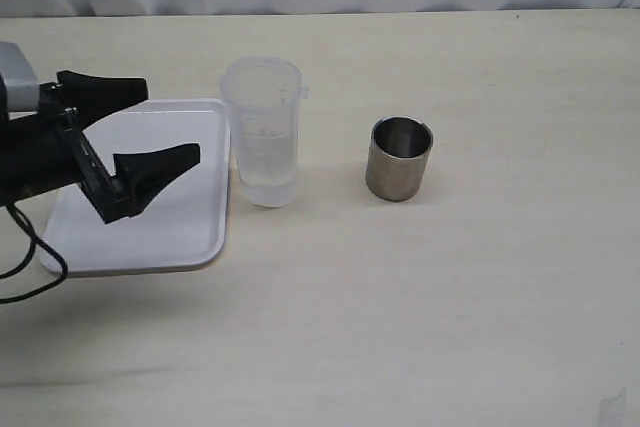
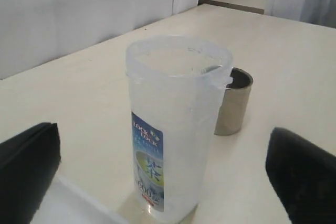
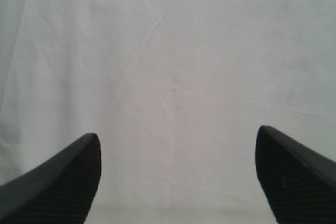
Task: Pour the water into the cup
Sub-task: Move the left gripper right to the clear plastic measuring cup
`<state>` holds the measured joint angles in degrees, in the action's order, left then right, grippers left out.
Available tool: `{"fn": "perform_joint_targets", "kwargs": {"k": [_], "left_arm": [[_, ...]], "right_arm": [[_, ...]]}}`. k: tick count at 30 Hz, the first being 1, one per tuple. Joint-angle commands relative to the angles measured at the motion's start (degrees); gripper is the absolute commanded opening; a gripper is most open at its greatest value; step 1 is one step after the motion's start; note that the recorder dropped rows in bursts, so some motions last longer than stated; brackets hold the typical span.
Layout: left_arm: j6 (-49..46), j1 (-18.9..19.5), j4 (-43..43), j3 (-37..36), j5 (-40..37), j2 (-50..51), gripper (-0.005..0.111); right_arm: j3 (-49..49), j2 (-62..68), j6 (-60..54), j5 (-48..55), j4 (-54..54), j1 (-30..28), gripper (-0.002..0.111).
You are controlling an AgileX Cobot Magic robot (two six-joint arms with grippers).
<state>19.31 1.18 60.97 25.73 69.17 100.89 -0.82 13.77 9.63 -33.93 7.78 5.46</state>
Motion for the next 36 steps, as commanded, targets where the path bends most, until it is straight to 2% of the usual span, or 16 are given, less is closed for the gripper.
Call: {"fn": "perform_joint_targets", "kwargs": {"k": [1,6,16,24,36], "left_arm": [[-1.7,-2.7,0.5,4.8,0.8,6.3,0.105],[-3.3,-5.9,-0.2,10.8,0.8,12.5,0.105],[-3.2,-8.3,-0.4,18.4,0.8,19.8,0.105],[-3.0,-11.6,-0.6,22.6,-1.5,22.1,0.105],[-2.9,-15.0,-3.4,25.4,0.6,24.7,0.105]], "right_arm": [[-0.3,0.2,0.2,-0.1,0.8,0.0,0.076],[-0.3,0.2,0.2,0.0,0.8,0.0,0.076],[-0.3,0.2,0.2,0.0,0.8,0.0,0.076],[-0.3,0.2,0.2,0.2,0.8,0.0,0.076],[-0.3,0.2,0.2,1.0,0.8,0.0,0.076]]}}
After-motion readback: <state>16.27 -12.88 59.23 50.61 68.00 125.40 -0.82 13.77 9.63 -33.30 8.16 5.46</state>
